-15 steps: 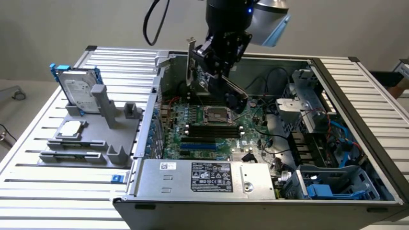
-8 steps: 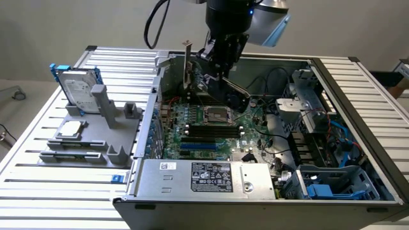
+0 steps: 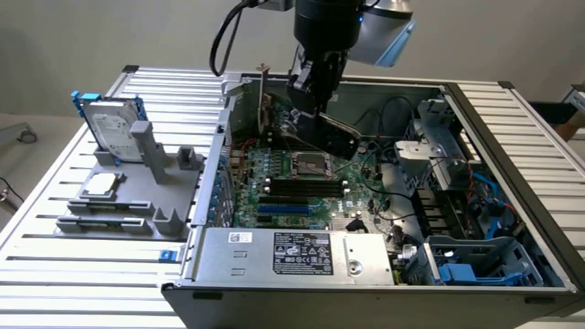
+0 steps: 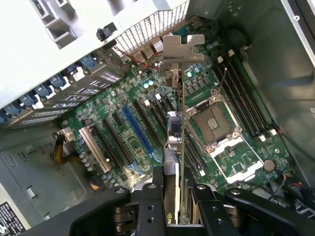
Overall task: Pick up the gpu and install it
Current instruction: 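Insert the gpu into the slot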
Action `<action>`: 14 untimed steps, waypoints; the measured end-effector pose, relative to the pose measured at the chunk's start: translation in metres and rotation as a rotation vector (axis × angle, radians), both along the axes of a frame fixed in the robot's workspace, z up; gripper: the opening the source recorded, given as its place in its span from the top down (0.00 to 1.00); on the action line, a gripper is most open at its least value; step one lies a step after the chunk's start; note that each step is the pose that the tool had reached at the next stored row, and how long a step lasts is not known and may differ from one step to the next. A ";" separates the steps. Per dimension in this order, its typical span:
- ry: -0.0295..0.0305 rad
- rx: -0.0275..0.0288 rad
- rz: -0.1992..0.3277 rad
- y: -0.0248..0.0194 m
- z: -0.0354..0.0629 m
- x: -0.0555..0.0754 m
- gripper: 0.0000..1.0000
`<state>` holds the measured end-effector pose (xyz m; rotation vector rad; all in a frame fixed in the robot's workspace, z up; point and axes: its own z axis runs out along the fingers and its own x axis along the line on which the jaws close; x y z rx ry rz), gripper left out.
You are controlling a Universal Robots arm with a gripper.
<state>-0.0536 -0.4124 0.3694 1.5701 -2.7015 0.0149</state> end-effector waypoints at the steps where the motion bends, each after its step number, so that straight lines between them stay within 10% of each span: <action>1: -0.0007 0.0000 0.019 0.0000 -0.0005 0.000 0.73; 14: -0.0146 0.0001 0.254 0.0000 -0.0057 0.000 0.73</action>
